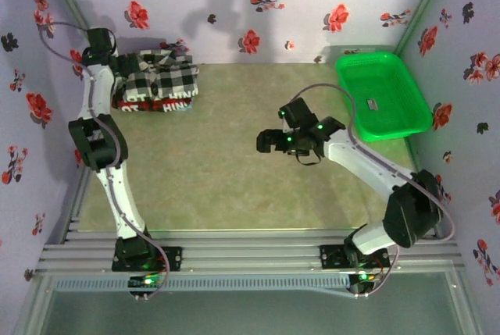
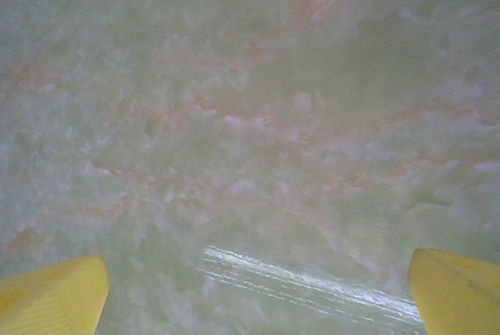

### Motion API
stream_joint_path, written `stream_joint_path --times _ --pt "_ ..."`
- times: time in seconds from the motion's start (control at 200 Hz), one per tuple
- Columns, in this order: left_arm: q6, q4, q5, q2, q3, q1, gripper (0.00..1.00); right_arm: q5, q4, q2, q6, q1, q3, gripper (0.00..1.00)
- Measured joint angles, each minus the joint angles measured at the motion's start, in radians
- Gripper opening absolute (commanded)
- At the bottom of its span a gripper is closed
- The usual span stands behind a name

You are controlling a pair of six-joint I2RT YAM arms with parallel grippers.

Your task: Fold and stack the long sleeve shirts

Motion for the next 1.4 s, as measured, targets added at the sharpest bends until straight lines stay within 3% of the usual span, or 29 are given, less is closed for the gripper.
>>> stream_joint_path --times 0.19,0.36,0.49,0.605,0.735,0.905,1.015,1.16,1.28,1.4 --pt "-0.043 0.008 0.0 -0.17 0.0 -0.025 1.0 0.094 -0.04 -0.14 -0.041 -0.011 -0.009 0.99" --pt "-0.05 0.091 0.015 -0.461 -0.167 -0.126 1.0 0.174 -0.045 -0.295 -0.095 -0.084 -0.066 0.99" --pt "-0.061 0.208 0.034 -0.74 -0.462 -0.243 1.0 0.222 -0.044 -0.38 -0.138 -0.19 -0.133 0.99" --pt "-0.111 0.308 0.034 -1.025 -0.827 -0.332 1.0 0.236 -0.027 -0.439 -0.159 -0.318 -0.218 0.99" --pt "-0.177 0.333 -0.014 -1.294 -1.189 -0.385 1.0 0.255 0.032 -0.49 -0.175 -0.404 -0.325 0.99" --pt "-0.221 0.321 -0.116 -1.498 -1.538 -0.391 1.0 0.293 0.151 -0.511 -0.221 -0.46 -0.457 0.99" --pt "-0.223 0.367 -0.165 -1.579 -1.741 -0.364 1.0 0.322 0.292 -0.531 -0.252 -0.528 -0.576 0.99" --pt "-0.217 0.557 -0.18 -1.588 -1.95 -0.243 1.0 0.355 0.581 -0.609 -0.277 -0.591 -0.793 0.99" --pt "-0.19 0.769 -0.17 -1.45 -2.015 -0.159 1.0 0.369 0.754 -0.55 -0.299 -0.61 -0.875 0.99" --pt "-0.134 1.01 -0.14 -1.241 -2.016 -0.146 1.0 0.369 0.936 -0.447 -0.323 -0.61 -0.898 0.99"
